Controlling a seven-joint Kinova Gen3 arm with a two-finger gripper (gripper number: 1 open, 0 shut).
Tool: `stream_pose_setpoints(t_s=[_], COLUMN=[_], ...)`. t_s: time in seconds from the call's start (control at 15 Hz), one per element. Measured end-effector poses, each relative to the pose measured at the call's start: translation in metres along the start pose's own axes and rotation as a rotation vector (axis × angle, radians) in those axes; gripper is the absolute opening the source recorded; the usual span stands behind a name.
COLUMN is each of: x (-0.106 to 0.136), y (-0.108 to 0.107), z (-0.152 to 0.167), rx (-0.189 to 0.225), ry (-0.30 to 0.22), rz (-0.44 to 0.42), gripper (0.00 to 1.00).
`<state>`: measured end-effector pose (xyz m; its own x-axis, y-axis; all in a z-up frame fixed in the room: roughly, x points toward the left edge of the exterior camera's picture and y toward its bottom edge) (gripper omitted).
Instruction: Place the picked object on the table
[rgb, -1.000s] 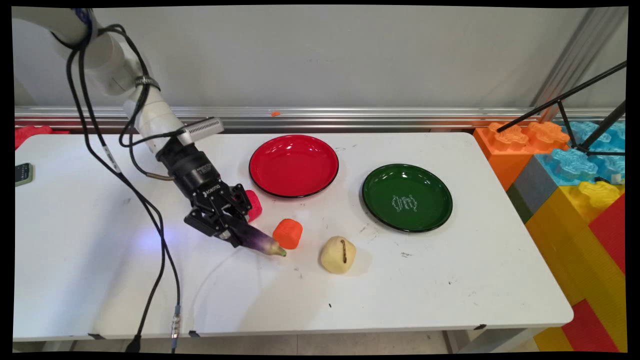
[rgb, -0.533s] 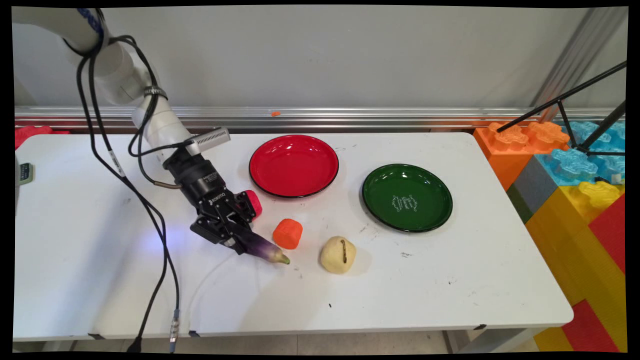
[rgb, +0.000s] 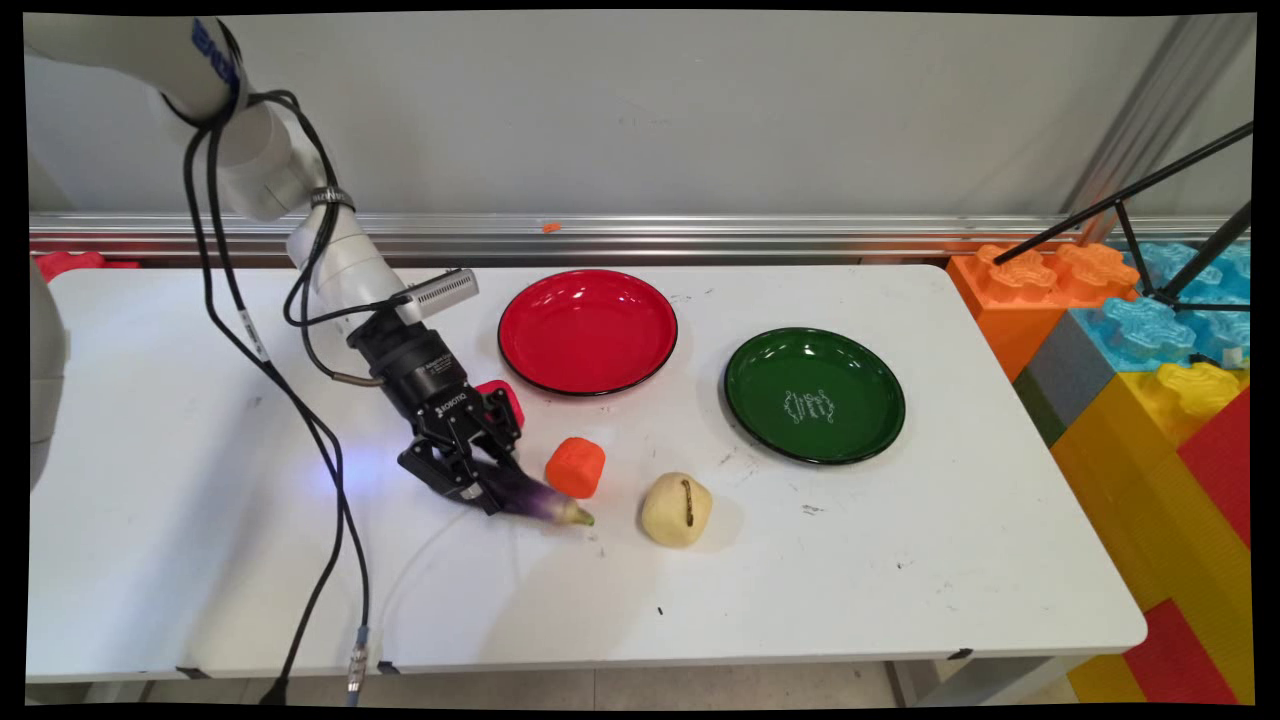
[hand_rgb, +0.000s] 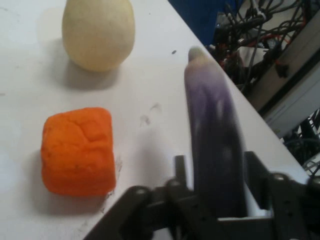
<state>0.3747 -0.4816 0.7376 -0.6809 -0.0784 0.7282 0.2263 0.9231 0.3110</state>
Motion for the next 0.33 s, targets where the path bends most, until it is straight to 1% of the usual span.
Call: stream_pose_setpoints(t_s=[0.33], x=[-0.0038], y=[-0.0058], z=[0.0024], rx=[0.003], ry=[-0.008], rz=[-0.009], gripper=[1.00])
